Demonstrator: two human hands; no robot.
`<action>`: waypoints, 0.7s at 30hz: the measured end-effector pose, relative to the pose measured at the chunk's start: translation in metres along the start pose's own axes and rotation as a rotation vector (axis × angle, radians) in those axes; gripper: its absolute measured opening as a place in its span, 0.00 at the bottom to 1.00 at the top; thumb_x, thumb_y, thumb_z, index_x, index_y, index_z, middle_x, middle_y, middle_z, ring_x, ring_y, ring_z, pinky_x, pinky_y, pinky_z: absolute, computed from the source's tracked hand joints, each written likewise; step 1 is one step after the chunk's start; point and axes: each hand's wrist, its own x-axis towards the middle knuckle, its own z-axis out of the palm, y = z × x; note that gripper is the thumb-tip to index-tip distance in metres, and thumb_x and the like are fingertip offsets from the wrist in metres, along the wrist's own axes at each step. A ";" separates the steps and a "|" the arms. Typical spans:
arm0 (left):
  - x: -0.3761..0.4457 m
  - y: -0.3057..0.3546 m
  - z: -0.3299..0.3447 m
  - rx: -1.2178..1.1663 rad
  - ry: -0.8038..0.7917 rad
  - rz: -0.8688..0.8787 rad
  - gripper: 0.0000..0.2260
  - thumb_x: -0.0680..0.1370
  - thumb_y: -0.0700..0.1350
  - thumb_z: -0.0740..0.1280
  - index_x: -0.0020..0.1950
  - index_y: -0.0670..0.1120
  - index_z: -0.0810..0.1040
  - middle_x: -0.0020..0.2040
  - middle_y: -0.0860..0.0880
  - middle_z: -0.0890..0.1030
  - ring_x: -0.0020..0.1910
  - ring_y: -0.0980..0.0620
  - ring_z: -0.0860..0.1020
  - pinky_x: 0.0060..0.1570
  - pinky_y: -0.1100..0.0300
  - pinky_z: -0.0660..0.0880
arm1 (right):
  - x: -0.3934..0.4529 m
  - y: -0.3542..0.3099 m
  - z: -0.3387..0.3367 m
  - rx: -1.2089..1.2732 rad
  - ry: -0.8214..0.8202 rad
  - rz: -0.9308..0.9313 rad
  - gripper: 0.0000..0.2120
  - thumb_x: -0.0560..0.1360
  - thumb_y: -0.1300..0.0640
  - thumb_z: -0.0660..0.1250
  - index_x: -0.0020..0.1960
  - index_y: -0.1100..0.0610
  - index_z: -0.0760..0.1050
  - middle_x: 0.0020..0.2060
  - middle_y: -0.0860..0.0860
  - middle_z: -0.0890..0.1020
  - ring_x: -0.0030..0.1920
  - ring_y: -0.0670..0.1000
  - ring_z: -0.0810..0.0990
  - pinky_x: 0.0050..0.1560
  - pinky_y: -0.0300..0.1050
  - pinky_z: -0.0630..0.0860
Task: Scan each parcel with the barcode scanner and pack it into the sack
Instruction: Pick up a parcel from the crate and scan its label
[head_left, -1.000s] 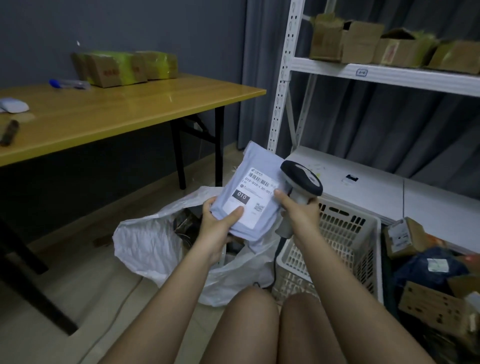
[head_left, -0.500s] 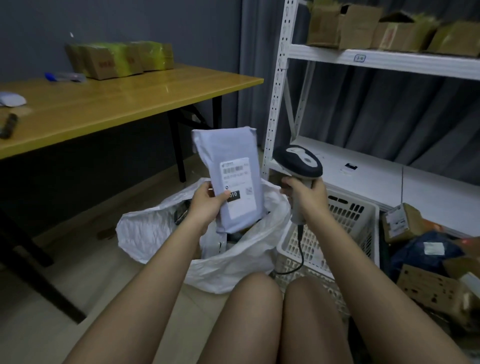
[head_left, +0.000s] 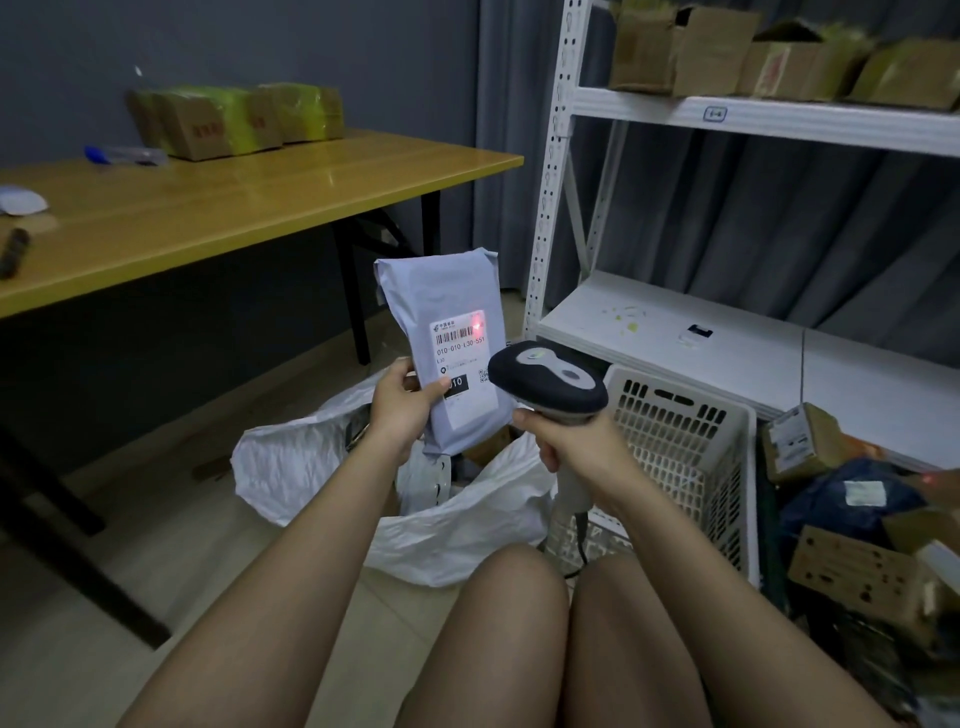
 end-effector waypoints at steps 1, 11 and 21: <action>0.000 -0.001 0.000 0.005 -0.003 0.004 0.16 0.76 0.37 0.69 0.63 0.43 0.73 0.59 0.44 0.80 0.52 0.48 0.78 0.50 0.54 0.76 | 0.000 0.001 0.000 0.011 0.005 0.000 0.15 0.72 0.57 0.74 0.33 0.62 0.73 0.23 0.56 0.72 0.26 0.52 0.70 0.33 0.47 0.70; 0.002 -0.014 -0.018 0.011 0.068 0.028 0.16 0.76 0.38 0.69 0.63 0.42 0.75 0.56 0.46 0.81 0.53 0.48 0.80 0.52 0.53 0.77 | 0.008 0.000 -0.003 0.063 0.093 0.039 0.11 0.72 0.59 0.74 0.36 0.63 0.77 0.26 0.56 0.76 0.27 0.51 0.72 0.31 0.44 0.71; 0.019 -0.081 -0.084 0.426 0.203 -0.006 0.13 0.78 0.42 0.66 0.62 0.47 0.77 0.54 0.48 0.81 0.53 0.45 0.79 0.54 0.52 0.74 | 0.081 0.049 -0.001 -0.260 0.427 0.170 0.17 0.69 0.55 0.76 0.55 0.57 0.77 0.50 0.54 0.82 0.51 0.57 0.80 0.53 0.50 0.77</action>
